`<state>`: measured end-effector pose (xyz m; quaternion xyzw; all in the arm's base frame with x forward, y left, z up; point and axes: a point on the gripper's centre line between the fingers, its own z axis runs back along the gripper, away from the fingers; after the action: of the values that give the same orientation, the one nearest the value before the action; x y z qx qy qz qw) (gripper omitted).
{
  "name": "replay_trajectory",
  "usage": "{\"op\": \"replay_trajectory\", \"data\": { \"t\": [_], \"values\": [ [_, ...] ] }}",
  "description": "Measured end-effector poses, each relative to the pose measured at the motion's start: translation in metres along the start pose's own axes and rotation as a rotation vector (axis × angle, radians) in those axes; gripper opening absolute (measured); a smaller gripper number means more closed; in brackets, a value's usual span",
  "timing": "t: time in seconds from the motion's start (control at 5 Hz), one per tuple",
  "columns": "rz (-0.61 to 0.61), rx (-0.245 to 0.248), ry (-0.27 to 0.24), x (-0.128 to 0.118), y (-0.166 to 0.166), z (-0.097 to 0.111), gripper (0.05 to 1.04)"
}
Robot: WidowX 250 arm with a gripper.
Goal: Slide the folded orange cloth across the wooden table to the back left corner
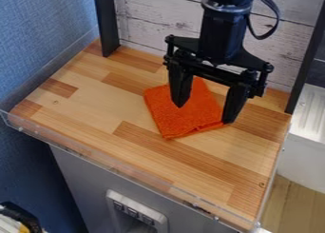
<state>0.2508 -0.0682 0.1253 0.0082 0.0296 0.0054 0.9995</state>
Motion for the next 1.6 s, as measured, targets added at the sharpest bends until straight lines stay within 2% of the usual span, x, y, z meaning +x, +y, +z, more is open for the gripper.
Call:
{"op": "replay_trajectory", "data": {
  "t": [0.2,0.6,1.2,1.6],
  "values": [
    [0.001,0.001,0.019,0.006,0.002,-0.005,0.999],
    [0.048,-0.020,-0.021,0.038,0.026,-0.005,0.998],
    [0.086,-0.034,-0.084,0.059,0.046,-0.001,0.996],
    [0.109,-0.017,-0.069,0.070,0.049,0.001,0.999]
  ]
}}
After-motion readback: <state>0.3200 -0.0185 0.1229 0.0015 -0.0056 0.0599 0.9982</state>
